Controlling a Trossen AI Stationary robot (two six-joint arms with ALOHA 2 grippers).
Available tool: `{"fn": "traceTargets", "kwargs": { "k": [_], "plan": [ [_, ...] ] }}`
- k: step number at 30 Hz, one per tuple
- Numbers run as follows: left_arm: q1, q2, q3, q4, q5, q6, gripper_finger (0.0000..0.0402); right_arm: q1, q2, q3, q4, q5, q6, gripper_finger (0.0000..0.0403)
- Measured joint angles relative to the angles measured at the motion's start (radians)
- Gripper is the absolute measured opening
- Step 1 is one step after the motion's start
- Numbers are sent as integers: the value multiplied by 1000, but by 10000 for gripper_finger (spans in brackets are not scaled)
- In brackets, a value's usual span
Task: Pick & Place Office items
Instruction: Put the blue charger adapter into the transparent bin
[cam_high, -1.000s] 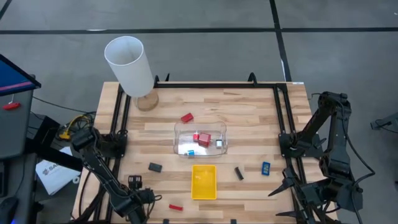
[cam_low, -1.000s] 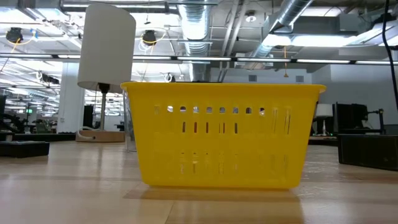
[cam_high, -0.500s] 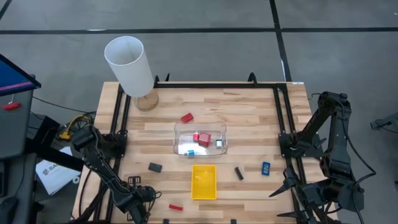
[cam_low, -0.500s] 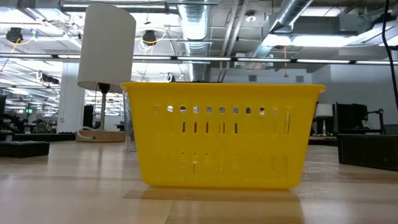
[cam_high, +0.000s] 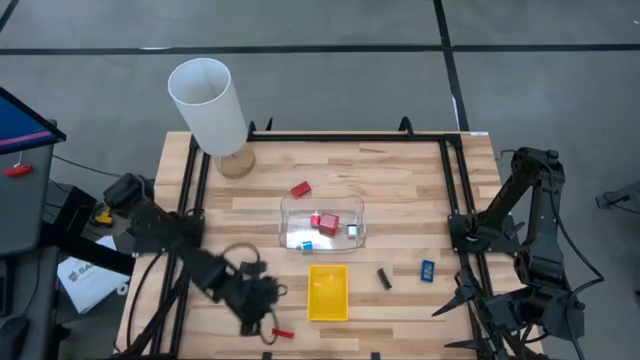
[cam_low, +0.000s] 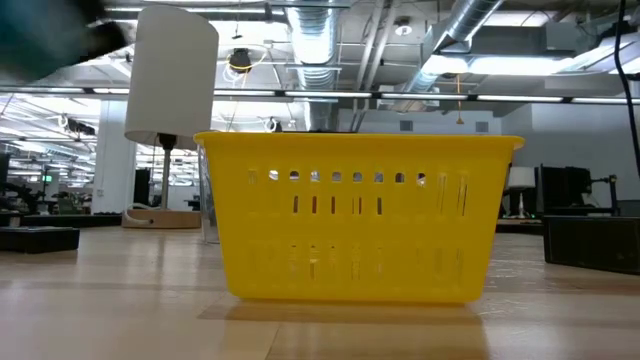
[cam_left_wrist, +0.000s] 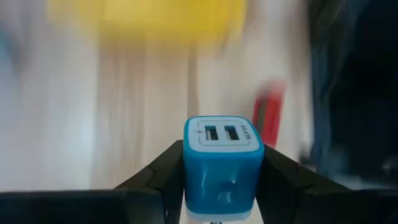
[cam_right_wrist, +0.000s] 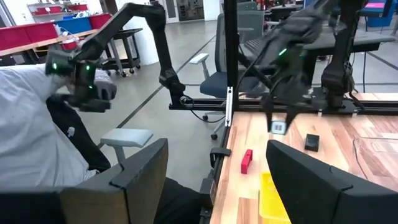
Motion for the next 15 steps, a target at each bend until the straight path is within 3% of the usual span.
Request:
{"fn": "traceTargets", "kwargs": {
  "k": [7,15],
  "plan": [
    [225,-56,2,396,-4,416,141,0,0,0,0,0,-18,265],
    [519,38,31,373,129,569,141,0,0,0,-2,-3,-21,265]
  ]
}}
